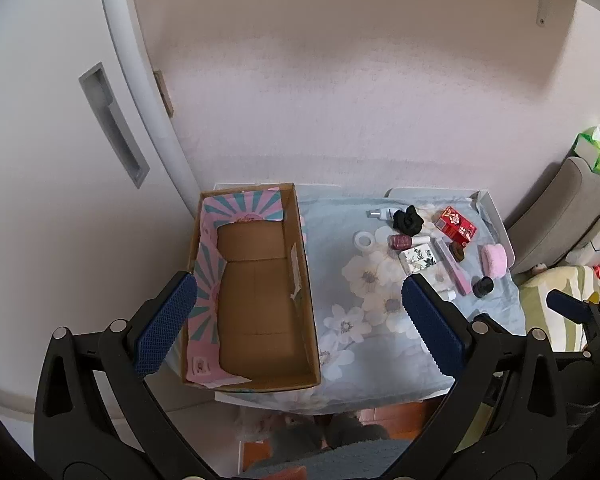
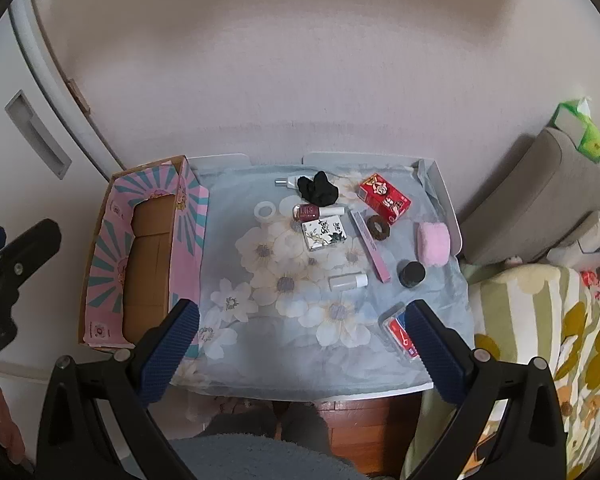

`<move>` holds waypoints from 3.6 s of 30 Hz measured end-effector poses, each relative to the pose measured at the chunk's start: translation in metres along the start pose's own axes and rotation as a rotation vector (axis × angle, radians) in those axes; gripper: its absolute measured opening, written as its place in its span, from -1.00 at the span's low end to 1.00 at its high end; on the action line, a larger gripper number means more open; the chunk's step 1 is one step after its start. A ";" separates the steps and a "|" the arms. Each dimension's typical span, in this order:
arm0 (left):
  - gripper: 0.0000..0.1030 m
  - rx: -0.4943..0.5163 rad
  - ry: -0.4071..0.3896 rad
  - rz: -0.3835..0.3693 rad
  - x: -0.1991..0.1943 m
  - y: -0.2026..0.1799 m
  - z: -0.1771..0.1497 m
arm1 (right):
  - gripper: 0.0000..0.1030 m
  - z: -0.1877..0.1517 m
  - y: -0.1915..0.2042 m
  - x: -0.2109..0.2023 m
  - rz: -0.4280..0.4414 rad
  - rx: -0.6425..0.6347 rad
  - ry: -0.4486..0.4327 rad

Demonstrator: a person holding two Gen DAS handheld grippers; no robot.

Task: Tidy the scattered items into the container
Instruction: 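Move both tools toward the scattered items on the table, then grasp the white bottle with left tool while right tool grasps floss box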

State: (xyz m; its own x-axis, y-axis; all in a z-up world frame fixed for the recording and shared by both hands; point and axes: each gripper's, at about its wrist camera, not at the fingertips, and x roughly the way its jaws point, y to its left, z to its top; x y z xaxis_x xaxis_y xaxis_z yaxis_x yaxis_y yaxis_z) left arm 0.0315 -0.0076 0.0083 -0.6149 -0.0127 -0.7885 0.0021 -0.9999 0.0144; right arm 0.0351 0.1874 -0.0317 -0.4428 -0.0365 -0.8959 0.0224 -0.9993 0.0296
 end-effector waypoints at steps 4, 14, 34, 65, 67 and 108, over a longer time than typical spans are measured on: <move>0.99 0.002 -0.002 0.009 -0.001 -0.001 0.002 | 0.99 0.003 -0.004 0.005 0.021 0.017 0.011; 0.98 -0.011 -0.006 -0.017 -0.003 0.002 0.006 | 0.99 0.005 0.001 -0.002 0.041 -0.021 -0.045; 0.99 -0.109 0.058 0.046 0.011 0.018 0.015 | 0.99 0.011 0.006 -0.005 0.050 -0.047 -0.091; 0.98 -0.108 -0.067 -0.114 0.004 0.030 0.022 | 0.99 0.021 0.017 -0.012 0.058 -0.042 -0.151; 0.98 -0.129 -0.111 -0.124 0.001 0.033 0.021 | 0.99 0.021 0.017 -0.012 0.058 -0.042 -0.150; 0.98 0.626 0.288 -0.379 0.235 -0.235 -0.075 | 0.99 -0.084 -0.173 0.131 0.055 -0.231 -0.075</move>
State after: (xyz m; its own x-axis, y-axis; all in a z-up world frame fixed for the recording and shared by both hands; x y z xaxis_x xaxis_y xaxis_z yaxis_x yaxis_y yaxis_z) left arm -0.0546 0.2241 -0.2268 -0.2564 0.2417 -0.9359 -0.6642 -0.7475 -0.0111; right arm 0.0488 0.3557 -0.1917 -0.5000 -0.0999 -0.8602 0.2488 -0.9680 -0.0321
